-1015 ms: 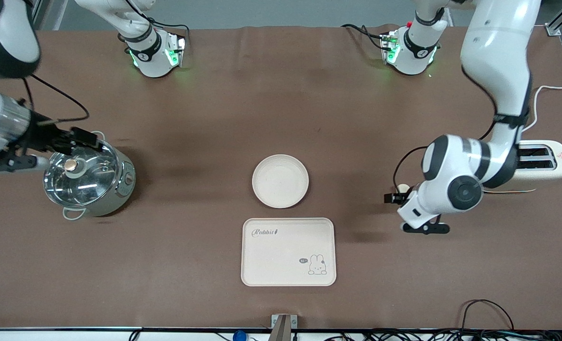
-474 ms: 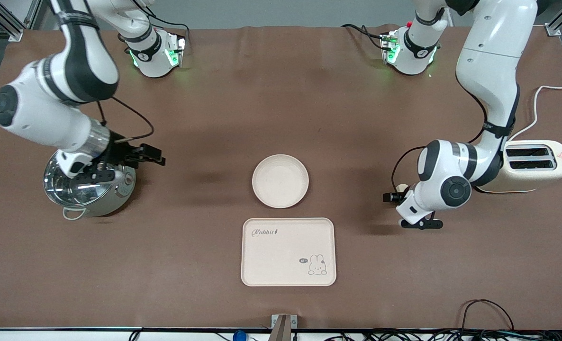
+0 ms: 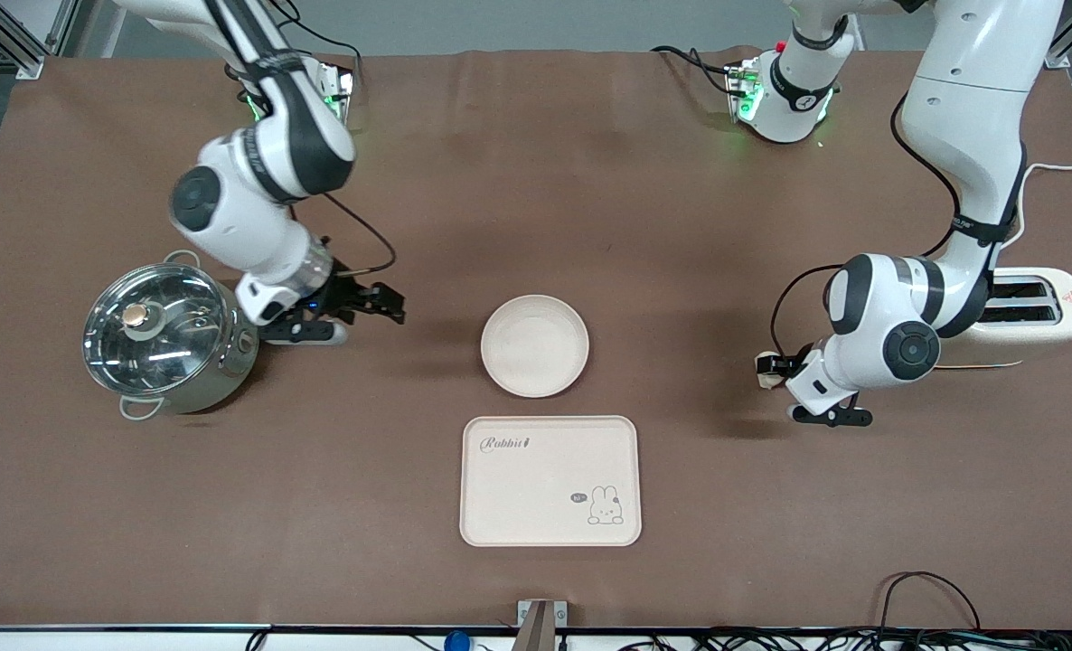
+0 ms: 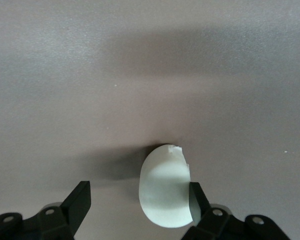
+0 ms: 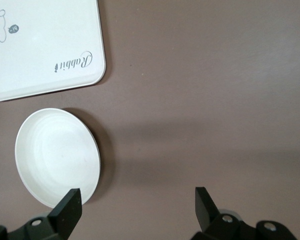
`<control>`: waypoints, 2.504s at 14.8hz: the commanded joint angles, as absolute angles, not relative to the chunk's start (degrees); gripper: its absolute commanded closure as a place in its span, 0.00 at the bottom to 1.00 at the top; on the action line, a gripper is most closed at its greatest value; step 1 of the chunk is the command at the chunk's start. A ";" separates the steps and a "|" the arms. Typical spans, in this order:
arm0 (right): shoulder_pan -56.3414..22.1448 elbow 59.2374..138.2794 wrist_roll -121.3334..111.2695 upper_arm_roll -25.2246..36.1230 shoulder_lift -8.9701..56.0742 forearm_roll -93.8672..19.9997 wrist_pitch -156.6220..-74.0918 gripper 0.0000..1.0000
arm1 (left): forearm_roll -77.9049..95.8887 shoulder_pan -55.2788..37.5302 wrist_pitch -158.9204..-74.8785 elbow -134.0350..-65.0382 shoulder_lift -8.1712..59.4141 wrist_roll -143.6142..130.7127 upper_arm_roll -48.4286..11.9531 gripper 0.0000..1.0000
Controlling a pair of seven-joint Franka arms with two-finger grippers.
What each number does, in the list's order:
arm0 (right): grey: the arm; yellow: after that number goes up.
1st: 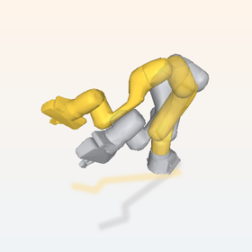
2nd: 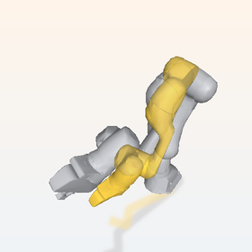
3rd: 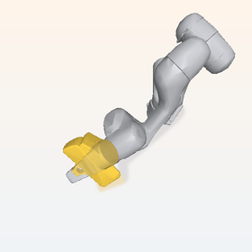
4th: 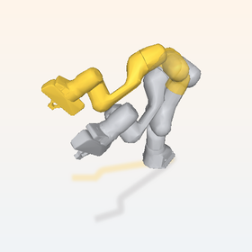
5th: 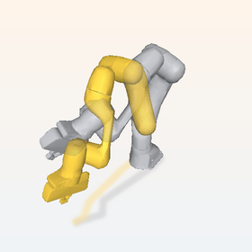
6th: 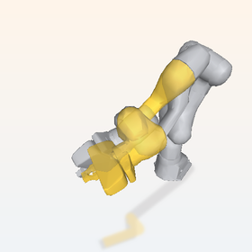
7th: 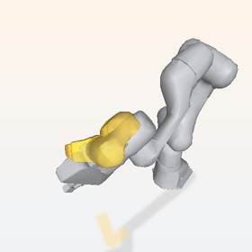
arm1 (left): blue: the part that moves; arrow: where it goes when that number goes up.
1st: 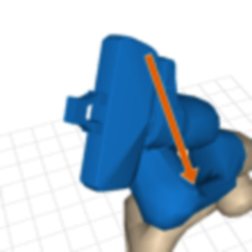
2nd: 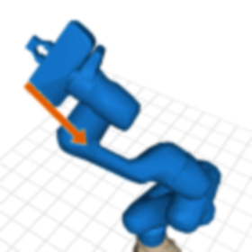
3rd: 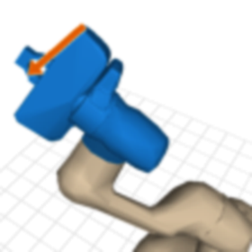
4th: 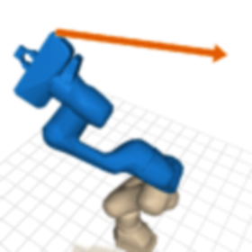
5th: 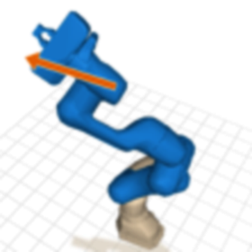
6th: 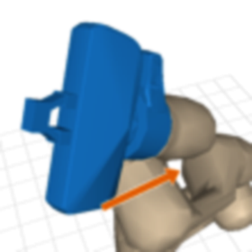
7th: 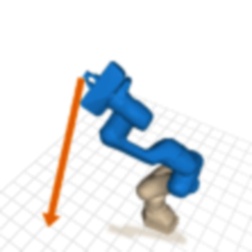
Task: Place bun in plate and plate on tray
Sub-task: 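Grasp the bun with the left gripper while the right gripper moves out, then carry the bun toward the plate while the right gripper reaches the plate, then lower the bun into the plate while the right gripper grips the rim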
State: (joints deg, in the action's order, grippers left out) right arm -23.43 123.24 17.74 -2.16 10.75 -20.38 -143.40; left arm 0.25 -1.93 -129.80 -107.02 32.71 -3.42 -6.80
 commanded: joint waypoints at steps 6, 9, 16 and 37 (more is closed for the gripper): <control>-32.43 123.67 21.62 -1.76 21.53 -31.55 -161.02 0.03 | 1.85 -1.58 -134.38 -108.63 33.05 -3.60 -9.93 0.43; -33.48 120.77 21.80 -1.76 24.51 -31.64 -161.02 0.05 | 1.85 -1.49 -134.38 -108.72 32.96 -3.60 -9.93 0.69; -34.28 118.04 21.88 -1.76 26.98 -31.73 -161.10 0.09 | 2.28 -2.63 -129.67 -102.51 32.17 -8.67 -14.49 0.94; -37.27 113.03 21.88 -1.93 33.66 -31.73 -161.19 0.89 | 7.12 -25.49 -135.88 -86.04 44.83 -51.68 -16.00 0.00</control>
State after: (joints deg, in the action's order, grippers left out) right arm -36.66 113.56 21.86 -2.19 33.31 -30.40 -161.15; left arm 8.20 -25.25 -136.86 -86.37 46.05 -50.81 -16.67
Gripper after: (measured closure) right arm 0.670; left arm 0.370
